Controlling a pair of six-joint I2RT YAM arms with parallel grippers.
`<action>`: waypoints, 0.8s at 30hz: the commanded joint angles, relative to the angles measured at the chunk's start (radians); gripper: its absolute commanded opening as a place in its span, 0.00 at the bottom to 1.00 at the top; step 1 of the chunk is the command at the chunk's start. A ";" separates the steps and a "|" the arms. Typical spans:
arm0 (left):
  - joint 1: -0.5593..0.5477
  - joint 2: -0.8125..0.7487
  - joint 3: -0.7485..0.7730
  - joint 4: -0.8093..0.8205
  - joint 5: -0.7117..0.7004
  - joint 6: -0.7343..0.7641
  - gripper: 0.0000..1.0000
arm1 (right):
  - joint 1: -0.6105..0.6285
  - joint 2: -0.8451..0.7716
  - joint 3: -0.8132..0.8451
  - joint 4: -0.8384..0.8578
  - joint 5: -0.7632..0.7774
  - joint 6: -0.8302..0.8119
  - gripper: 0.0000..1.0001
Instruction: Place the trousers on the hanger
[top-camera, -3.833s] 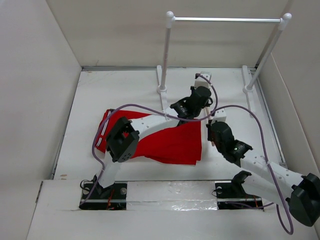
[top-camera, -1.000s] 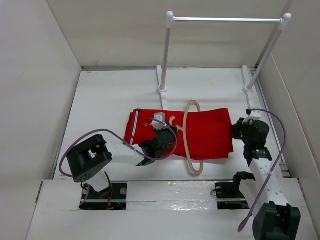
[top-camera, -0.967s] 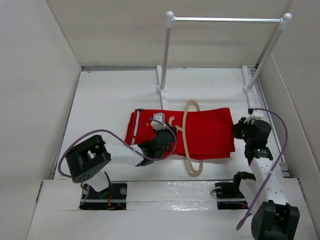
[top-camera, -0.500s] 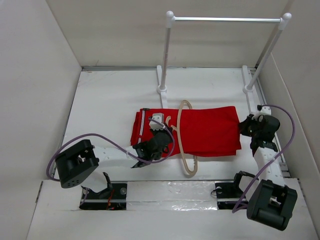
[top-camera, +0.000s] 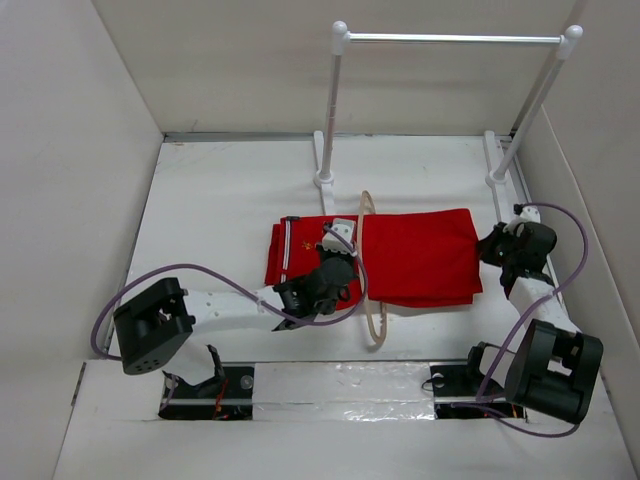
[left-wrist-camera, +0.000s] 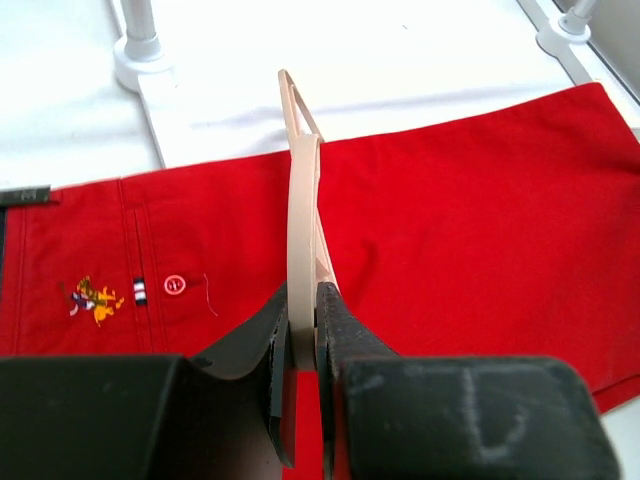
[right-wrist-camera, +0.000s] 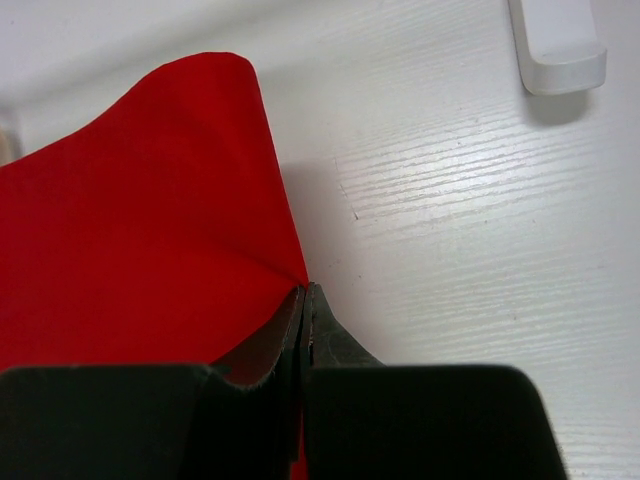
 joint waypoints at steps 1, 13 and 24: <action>0.009 -0.020 0.063 0.010 -0.036 0.151 0.00 | -0.011 0.013 0.055 0.141 0.068 0.010 0.00; 0.032 -0.017 0.089 -0.004 0.046 0.125 0.00 | 0.059 0.045 0.036 0.164 0.128 0.020 0.00; -0.004 -0.073 0.244 -0.057 0.085 0.067 0.00 | 0.436 -0.215 0.030 0.022 0.295 -0.028 0.74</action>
